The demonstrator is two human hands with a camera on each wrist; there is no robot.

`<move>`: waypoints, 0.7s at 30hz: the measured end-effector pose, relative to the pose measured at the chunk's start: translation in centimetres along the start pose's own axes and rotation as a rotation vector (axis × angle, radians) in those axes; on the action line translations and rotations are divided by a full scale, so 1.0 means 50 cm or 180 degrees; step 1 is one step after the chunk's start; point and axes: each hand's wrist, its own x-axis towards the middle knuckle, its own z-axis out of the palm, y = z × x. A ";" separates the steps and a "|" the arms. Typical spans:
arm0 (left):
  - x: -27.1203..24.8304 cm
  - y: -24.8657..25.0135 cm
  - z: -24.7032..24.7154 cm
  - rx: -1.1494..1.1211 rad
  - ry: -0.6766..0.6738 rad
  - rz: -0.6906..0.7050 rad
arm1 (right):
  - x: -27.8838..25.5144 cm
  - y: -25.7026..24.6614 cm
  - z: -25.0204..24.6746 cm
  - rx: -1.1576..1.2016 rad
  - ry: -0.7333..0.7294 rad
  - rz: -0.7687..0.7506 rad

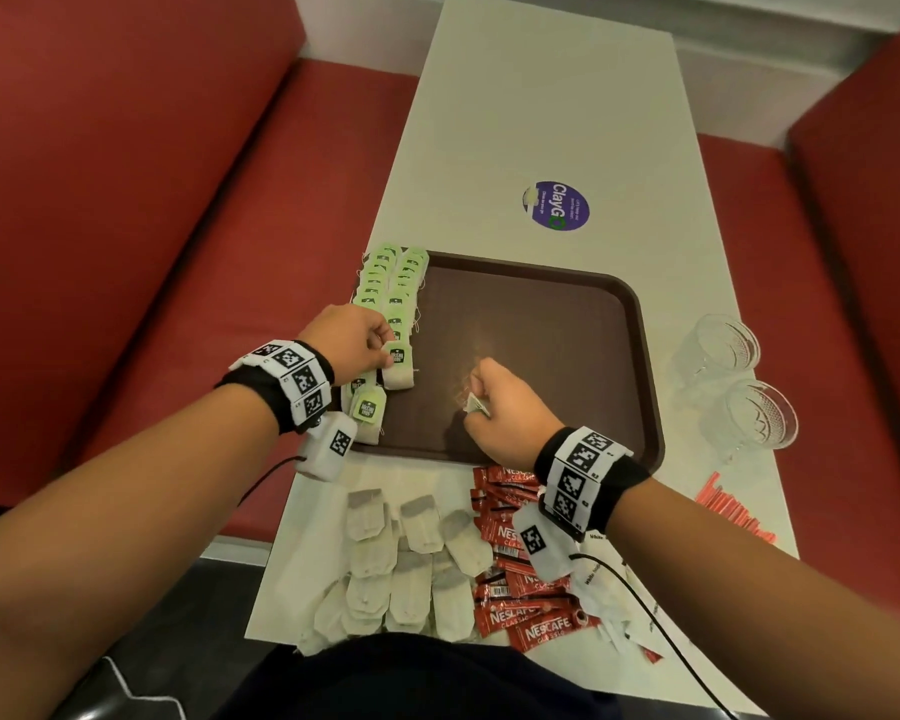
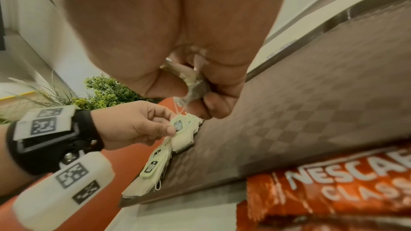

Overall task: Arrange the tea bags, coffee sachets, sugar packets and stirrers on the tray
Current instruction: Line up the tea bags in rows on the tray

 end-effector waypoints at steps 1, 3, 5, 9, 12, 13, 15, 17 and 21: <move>0.011 0.000 0.002 0.0018 0.0045 -0.0052 | -0.001 0.002 -0.001 -0.0002 0.0026 0.0001; 0.029 0.000 0.006 0.0185 0.0087 -0.0134 | -0.003 0.007 -0.004 0.0000 0.0067 0.0033; 0.041 -0.003 0.010 0.0324 0.0102 -0.0245 | -0.006 0.011 -0.005 0.0016 0.0068 0.0024; 0.053 -0.005 0.013 0.0378 0.0222 -0.0396 | -0.008 0.017 -0.005 -0.0003 0.0048 -0.0004; 0.044 0.011 0.016 0.0673 0.0319 -0.0281 | -0.006 0.022 -0.001 -0.0023 0.0032 0.0008; 0.038 0.022 0.019 0.0828 0.0275 -0.0238 | -0.005 0.023 0.000 -0.0014 0.0028 0.0012; 0.030 0.040 0.028 0.1159 0.0096 -0.0155 | -0.003 0.021 0.002 0.0024 0.0028 0.0003; 0.025 0.050 0.035 0.1427 -0.0072 -0.0109 | -0.001 0.019 0.004 0.0052 0.0008 -0.0029; 0.015 0.053 0.024 0.1386 -0.0103 -0.0113 | 0.000 0.009 0.002 0.0191 -0.0132 0.0059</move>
